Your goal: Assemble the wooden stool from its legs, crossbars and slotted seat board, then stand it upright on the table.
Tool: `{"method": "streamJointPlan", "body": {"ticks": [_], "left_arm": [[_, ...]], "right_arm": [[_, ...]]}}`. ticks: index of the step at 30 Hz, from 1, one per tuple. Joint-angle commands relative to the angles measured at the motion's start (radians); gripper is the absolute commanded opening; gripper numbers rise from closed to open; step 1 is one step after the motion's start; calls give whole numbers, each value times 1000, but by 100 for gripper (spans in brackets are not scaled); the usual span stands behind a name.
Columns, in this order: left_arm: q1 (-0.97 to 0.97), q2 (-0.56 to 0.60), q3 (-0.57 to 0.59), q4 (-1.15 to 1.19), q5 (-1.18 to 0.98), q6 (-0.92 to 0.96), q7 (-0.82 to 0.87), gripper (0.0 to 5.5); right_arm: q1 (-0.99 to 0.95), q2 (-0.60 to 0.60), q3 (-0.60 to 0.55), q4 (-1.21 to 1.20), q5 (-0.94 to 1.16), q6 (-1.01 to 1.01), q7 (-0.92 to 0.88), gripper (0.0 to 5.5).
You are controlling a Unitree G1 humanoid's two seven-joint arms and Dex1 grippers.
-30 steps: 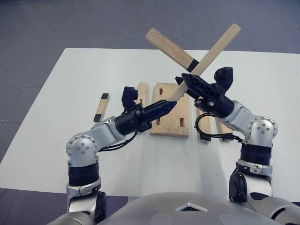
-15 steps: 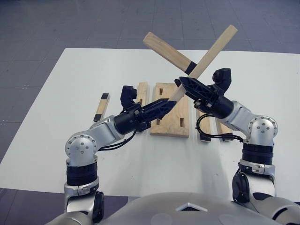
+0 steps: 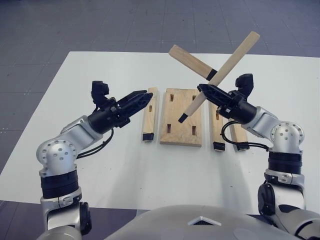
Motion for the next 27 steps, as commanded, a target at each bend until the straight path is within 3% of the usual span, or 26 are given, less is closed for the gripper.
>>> {"method": "streamJointPlan", "body": {"ticks": [1, 5, 8, 19, 27], "left_arm": [[-44, 16, -271, 3, 417, -158, 117, 395], [-66, 21, -531, -33, 747, -216, 203, 395], [-69, 33, -605, -47, 864, -198, 212, 395], [-21, 106, -645, -196, 977, -77, 135, 395], [-38, 175, -683, -160, 1085, -38, 109, 395]], "right_arm": [[-92, -43, 28, 79, -139, -117, 61, 208], [-105, -41, 37, 99, -196, -148, 86, 208], [-94, -32, 38, 81, -208, -142, 91, 208], [-65, -22, 37, 57, -222, -132, 93, 208], [-64, -18, 34, 45, -220, -121, 87, 208]]}}
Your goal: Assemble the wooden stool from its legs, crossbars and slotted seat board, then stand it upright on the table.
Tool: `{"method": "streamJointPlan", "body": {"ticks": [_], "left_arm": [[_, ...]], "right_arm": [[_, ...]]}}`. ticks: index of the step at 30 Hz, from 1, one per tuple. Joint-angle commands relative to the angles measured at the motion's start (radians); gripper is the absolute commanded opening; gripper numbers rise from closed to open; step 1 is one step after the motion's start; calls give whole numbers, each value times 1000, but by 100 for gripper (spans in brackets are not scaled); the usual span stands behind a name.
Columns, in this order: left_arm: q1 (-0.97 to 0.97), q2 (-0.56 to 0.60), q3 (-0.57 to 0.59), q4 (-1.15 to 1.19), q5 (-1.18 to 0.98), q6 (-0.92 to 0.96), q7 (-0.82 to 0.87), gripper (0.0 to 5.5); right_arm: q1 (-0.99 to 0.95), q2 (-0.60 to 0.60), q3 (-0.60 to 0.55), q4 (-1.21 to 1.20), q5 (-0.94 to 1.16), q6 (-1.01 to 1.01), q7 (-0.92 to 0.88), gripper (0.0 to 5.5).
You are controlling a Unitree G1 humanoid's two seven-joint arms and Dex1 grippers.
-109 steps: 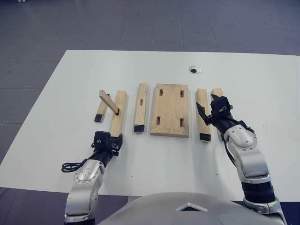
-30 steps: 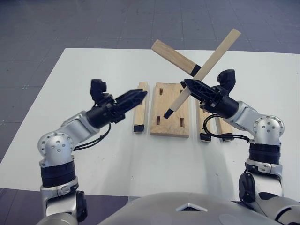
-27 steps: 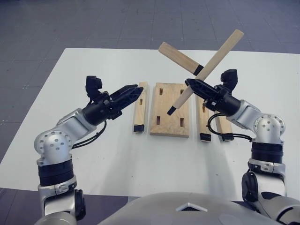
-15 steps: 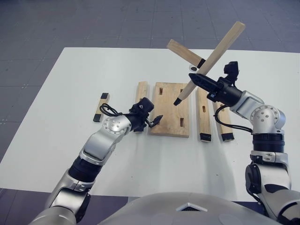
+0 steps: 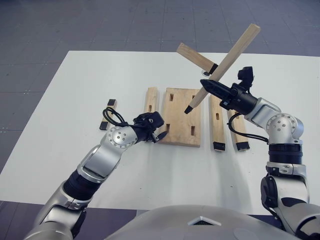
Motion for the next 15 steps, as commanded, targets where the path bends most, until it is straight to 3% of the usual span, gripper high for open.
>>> {"method": "streamJointPlan", "body": {"ticks": [1, 6, 12, 15], "left_arm": [[12, 25, -23, 28, 43, 37, -17, 395], [46, 77, -37, 3, 50, 42, -86, 395], [264, 307, 27, -76, 24, -17, -218, 395], [308, 357, 70, -32, 33, -81, -237, 395]], "right_arm": [[3, 2, -4, -29, -4, 12, -4, 208], [9, -2, 8, -37, -33, -8, -1, 208], [-4, -33, 65, -57, -143, -100, 47, 208], [4, -36, 96, -79, -181, -141, 77, 208]]}}
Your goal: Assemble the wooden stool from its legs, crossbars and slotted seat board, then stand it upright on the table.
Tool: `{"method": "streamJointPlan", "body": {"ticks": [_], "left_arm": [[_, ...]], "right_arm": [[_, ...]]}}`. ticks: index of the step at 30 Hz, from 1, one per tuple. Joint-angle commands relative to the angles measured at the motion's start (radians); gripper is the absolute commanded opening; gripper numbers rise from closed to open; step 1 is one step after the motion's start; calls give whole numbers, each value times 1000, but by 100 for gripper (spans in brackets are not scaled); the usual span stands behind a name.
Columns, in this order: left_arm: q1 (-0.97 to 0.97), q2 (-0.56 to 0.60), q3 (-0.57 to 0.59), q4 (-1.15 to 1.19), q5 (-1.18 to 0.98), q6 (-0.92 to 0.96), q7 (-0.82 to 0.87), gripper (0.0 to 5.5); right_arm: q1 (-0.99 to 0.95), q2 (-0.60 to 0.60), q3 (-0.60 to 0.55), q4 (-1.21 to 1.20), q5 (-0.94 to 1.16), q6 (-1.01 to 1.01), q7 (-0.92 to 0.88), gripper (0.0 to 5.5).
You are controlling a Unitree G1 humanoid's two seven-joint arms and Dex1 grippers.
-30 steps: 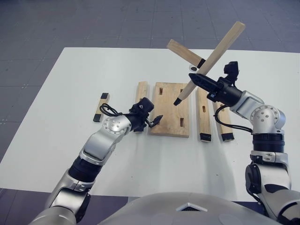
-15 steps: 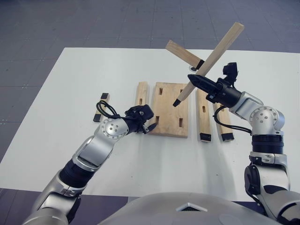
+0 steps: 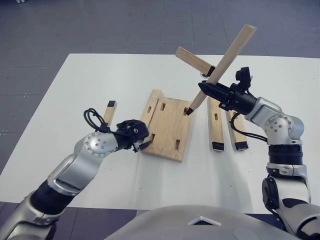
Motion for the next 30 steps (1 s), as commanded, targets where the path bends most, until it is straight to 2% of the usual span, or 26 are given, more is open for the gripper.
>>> {"method": "streamJointPlan", "body": {"ticks": [1, 4, 8, 16, 30], "left_arm": [[125, 81, -6, 119, 10, -15, -61, 395], [74, 75, 7, 188, 28, -76, -78, 395], [-3, 11, -3, 220, 31, -101, -87, 395], [-46, -40, -20, 229, 50, -102, -107, 395], [-23, -49, -14, 233, 69, -95, -112, 395]], "right_arm": [[-4, -6, 44, -35, -52, -63, 42, 208], [-10, 1, 125, -10, -123, -138, 106, 208], [-62, 44, 185, 103, -212, -239, 129, 208], [-125, 118, 209, 385, -341, -395, 157, 208], [-66, 77, 163, 174, -289, -288, 176, 208]]}}
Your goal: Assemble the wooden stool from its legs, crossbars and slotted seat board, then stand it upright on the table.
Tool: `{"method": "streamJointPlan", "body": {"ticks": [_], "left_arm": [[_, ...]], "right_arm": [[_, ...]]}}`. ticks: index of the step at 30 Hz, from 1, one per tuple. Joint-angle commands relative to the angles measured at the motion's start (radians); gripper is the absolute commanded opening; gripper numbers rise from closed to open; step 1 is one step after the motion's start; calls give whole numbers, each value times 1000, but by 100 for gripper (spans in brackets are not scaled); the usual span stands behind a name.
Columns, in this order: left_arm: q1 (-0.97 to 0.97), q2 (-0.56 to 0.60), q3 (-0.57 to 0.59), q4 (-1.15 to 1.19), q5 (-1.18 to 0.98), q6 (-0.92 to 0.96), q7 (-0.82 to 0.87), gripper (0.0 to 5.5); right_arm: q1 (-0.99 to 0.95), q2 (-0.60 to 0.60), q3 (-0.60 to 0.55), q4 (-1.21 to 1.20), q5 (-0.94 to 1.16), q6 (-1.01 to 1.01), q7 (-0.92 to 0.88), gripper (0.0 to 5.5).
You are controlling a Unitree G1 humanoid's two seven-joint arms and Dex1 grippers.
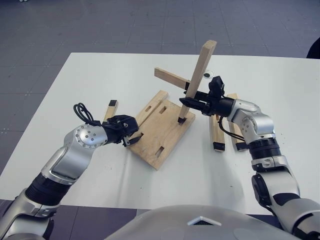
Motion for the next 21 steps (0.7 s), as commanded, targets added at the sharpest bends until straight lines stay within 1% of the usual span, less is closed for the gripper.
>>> {"method": "streamJointPlan", "body": {"ticks": [1, 9, 14, 17, 18, 21], "left_arm": [[50, -19, -45, 31, 11, 32, -26, 395], [48, -24, -45, 29, 14, 35, -30, 395], [46, -26, -45, 29, 16, 34, -33, 395], [53, -25, -43, 24, 17, 35, -32, 395], [55, -25, -42, 22, 18, 35, -32, 395], [58, -30, -43, 17, 17, 41, -28, 395]], "right_arm": [[11, -12, -6, -44, 8, 25, 1, 208], [54, -7, 16, 23, -38, -3, -7, 208], [18, -9, 0, 146, -67, -65, -21, 207], [6, -23, 8, 178, -86, -96, -5, 207], [10, -29, 15, 172, -94, -106, 0, 207], [102, -41, 112, 51, -160, -159, 20, 207]]}}
